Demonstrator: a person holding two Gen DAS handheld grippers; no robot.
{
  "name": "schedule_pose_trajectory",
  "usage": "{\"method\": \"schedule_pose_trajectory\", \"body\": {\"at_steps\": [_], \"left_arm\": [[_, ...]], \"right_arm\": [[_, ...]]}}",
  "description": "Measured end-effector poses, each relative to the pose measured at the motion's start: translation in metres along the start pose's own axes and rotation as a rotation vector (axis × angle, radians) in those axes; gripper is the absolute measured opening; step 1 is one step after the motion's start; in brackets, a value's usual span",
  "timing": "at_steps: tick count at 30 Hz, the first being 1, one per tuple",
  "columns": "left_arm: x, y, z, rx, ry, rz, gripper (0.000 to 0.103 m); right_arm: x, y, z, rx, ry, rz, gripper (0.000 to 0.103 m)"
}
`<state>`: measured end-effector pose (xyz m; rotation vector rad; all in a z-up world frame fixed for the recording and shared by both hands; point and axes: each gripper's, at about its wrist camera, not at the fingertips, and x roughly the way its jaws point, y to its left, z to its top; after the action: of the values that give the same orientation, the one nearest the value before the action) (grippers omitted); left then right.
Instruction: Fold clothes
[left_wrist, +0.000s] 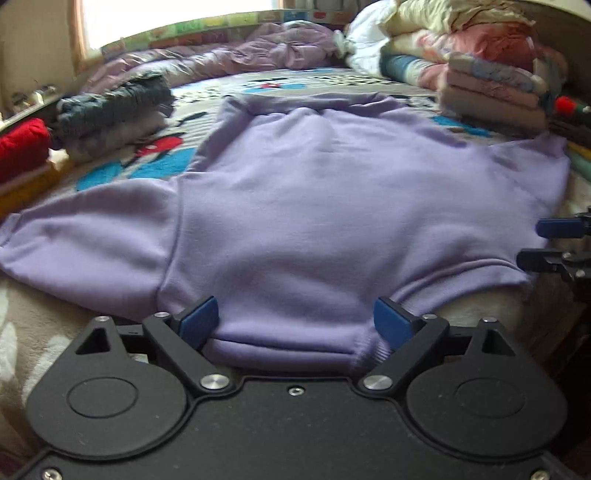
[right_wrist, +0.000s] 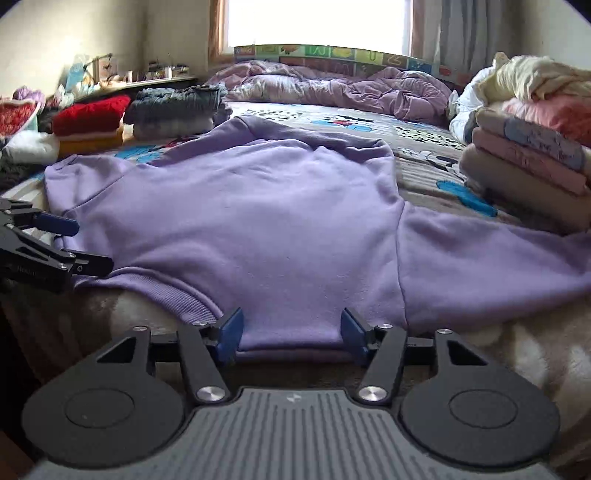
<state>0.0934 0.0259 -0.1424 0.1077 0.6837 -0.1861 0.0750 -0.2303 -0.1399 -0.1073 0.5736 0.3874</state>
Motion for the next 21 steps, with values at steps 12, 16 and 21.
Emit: {"method": "schedule_pose_trajectory", "body": {"at_steps": [12, 16, 21], "left_arm": [[-0.002, 0.010, 0.057, 0.037, -0.064, 0.036, 0.077], [0.010, 0.016, 0.100, 0.117, -0.087, 0.065, 0.064], [0.053, 0.026, 0.141, 0.199, -0.076, 0.108, 0.038]], "right_arm": [[0.004, -0.026, 0.040, 0.079, -0.079, 0.054, 0.048], [0.024, -0.047, 0.078, 0.072, -0.092, 0.039, 0.048], [0.054, -0.071, 0.125, 0.015, -0.094, 0.039, 0.041]]}}
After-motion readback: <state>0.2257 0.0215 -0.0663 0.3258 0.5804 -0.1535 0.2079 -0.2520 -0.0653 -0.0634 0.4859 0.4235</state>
